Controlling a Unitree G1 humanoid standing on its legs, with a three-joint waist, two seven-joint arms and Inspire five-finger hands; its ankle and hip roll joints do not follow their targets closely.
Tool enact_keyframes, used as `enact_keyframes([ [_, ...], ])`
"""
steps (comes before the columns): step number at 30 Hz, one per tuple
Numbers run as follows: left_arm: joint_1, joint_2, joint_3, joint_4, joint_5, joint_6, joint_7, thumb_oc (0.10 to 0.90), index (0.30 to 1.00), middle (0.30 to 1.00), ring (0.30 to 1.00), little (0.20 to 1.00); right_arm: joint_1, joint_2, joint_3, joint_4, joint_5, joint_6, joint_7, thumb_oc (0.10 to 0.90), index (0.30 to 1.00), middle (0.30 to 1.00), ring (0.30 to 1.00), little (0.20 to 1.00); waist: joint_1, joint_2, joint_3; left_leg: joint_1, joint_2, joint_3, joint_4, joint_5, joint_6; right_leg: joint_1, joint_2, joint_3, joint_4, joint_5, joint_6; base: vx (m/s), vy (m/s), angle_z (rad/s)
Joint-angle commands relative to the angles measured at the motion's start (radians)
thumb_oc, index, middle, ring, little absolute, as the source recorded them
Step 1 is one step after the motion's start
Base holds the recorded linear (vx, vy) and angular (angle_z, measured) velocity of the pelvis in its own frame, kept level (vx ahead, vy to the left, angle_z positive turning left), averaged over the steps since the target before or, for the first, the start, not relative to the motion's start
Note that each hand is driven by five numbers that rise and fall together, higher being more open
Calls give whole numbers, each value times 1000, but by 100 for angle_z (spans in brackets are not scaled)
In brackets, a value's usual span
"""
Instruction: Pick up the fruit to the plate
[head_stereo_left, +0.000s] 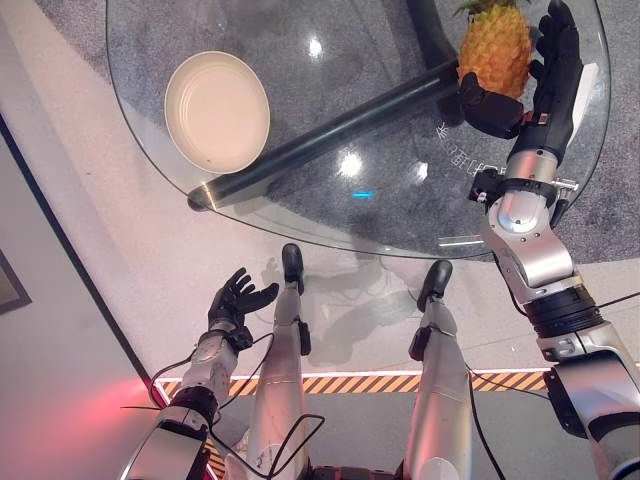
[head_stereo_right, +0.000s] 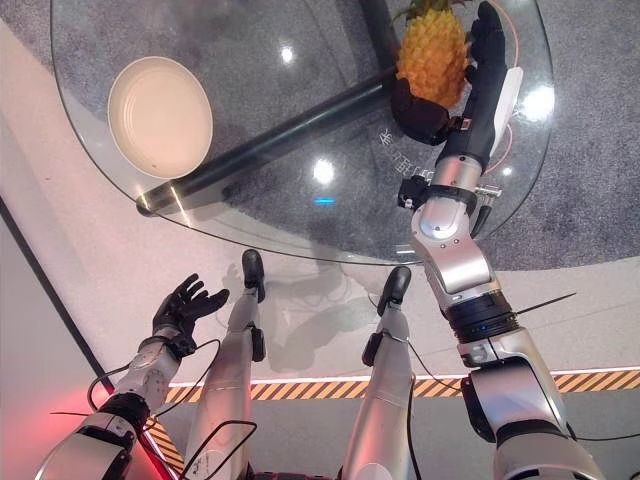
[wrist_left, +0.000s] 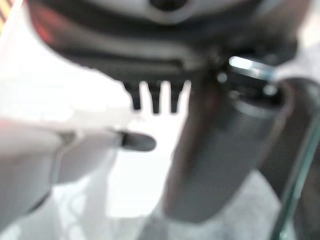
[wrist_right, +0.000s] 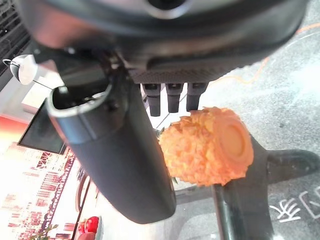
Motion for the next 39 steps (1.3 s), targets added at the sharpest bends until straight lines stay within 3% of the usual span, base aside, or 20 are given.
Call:
enact_keyframes([
  [1, 50, 18, -22, 16, 8, -26, 19, 800, 900, 900, 900, 900, -100, -67, -19, -65, -42, -36, -38, 800, 900, 900, 900, 900, -5, 32, -15, 14, 17, -29, 45, -52, 8, -19, -32, -45, -8, 41, 17, 0, 0, 0],
  [7, 46, 18, -28, 13, 9, -23, 24, 800, 900, 900, 900, 900, -116, -75, -17, -31, -66, -7, -84, 800, 900, 900, 900, 900, -1, 29, -15, 5, 18, -31, 48, -52, 9, -24, -30, -47, -6, 40, 17, 0, 0, 0],
  [13, 42, 24, -35, 12, 9, -19, 24, 800, 900, 900, 900, 900, -156, -96, 4, 4, -143, 67, -150, 800, 900, 900, 900, 900, 5, 32, -15, -2, 19, -35, 52, -53, 10, -32, -31, -48, 0, 41, 18, 0, 0, 0],
  [18, 47, 25, -39, 6, 7, -19, 22, 800, 900, 900, 900, 900, -177, -107, 26, 30, -131, 104, -160, 800, 900, 900, 900, 900, 9, 35, -15, -3, 17, -37, 52, -53, 11, -30, -32, -49, -2, 40, 18, 0, 0, 0],
  [39, 38, 33, -44, 3, 13, -7, 17, 800, 900, 900, 900, 900, -194, -88, 68, 86, -11, 143, -78, 800, 900, 900, 900, 900, 19, 34, -15, -2, 19, -36, 44, -47, 9, -28, -33, -56, -3, 39, 16, 0, 0, 0],
])
